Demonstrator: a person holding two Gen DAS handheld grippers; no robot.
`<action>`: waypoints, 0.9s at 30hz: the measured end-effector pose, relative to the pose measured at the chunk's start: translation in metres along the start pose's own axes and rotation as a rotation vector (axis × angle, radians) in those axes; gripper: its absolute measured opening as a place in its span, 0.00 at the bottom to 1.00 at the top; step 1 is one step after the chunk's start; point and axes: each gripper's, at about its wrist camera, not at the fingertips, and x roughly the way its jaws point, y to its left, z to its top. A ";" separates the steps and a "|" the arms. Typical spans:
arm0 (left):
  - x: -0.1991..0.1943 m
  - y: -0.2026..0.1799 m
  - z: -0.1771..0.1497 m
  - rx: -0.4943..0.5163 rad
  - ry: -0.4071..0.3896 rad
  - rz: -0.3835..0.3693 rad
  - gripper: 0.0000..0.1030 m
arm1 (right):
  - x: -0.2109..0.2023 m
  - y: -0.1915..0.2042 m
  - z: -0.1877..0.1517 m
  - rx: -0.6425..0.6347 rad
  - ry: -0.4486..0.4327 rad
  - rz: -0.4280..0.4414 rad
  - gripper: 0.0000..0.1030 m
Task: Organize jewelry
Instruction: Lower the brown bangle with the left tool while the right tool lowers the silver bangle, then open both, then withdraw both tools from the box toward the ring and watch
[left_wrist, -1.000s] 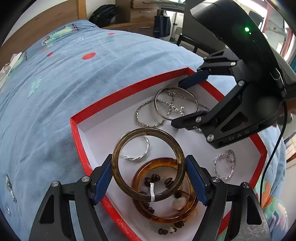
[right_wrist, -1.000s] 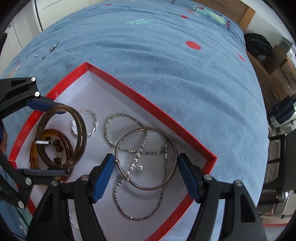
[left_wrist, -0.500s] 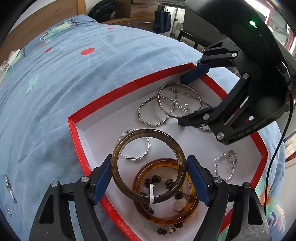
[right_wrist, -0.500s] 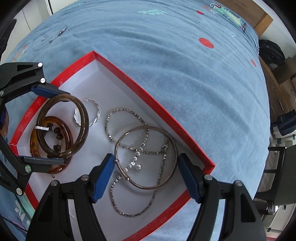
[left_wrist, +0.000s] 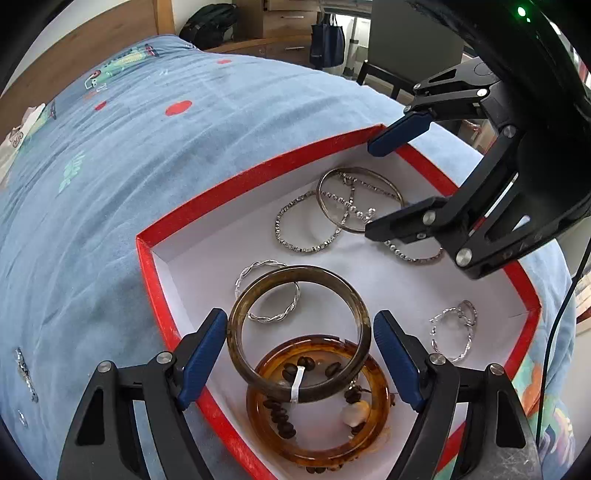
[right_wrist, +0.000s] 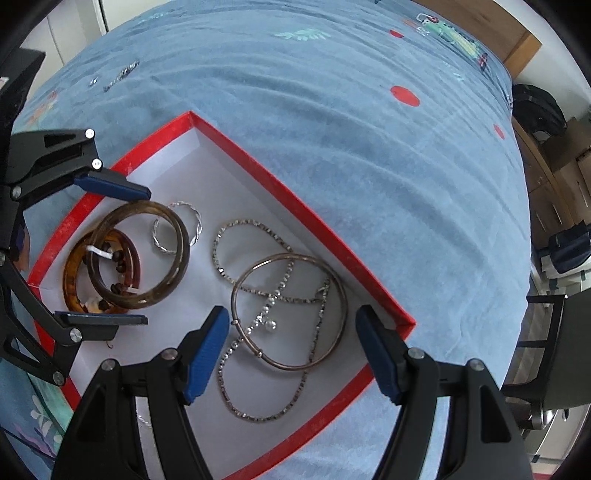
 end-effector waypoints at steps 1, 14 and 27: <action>-0.002 -0.001 -0.001 0.001 -0.005 0.005 0.78 | -0.004 -0.001 -0.001 0.008 -0.008 0.001 0.68; -0.088 0.000 -0.023 -0.029 -0.105 0.026 0.78 | -0.080 0.006 -0.016 0.075 -0.065 -0.067 0.68; -0.207 0.039 -0.112 -0.170 -0.201 0.197 0.78 | -0.194 0.073 -0.041 0.252 -0.264 -0.135 0.68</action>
